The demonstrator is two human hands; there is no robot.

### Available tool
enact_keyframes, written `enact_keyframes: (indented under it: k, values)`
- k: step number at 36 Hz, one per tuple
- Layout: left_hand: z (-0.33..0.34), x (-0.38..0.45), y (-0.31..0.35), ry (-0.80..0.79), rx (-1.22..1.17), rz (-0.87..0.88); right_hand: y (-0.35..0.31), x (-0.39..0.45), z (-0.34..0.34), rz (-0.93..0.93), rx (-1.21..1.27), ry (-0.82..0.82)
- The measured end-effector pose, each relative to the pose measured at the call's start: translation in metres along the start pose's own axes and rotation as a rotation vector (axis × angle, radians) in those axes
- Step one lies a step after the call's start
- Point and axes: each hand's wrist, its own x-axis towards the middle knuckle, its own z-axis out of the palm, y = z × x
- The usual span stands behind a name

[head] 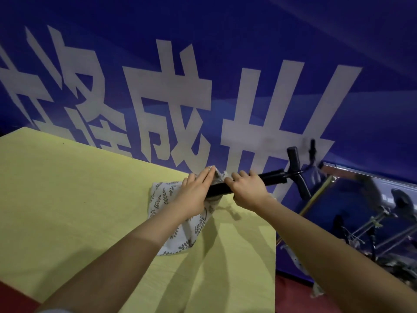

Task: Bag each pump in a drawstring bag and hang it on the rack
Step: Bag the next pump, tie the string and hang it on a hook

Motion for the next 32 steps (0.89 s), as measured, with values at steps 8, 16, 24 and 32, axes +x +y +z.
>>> enact_keyframes:
  k: [8, 16, 24, 32]
  values:
    - [0.005, 0.013, 0.011, 0.17, -0.05, -0.037, -0.001, 0.008, -0.002, -0.153, -0.101, 0.483]
    - [-0.002, 0.026, -0.002, 0.172, -0.079, -0.133, -0.004, -0.002, 0.004, -0.081, 0.086, 0.771]
    - [-0.006, 0.023, -0.009, 0.194, -0.18, -0.161, -0.024, 0.004, 0.006, 0.025, 0.366, 0.665]
    - [-0.016, 0.016, -0.025, 0.222, -0.352, -0.174, -0.043, 0.011, 0.019, 0.176, 0.546, 0.357]
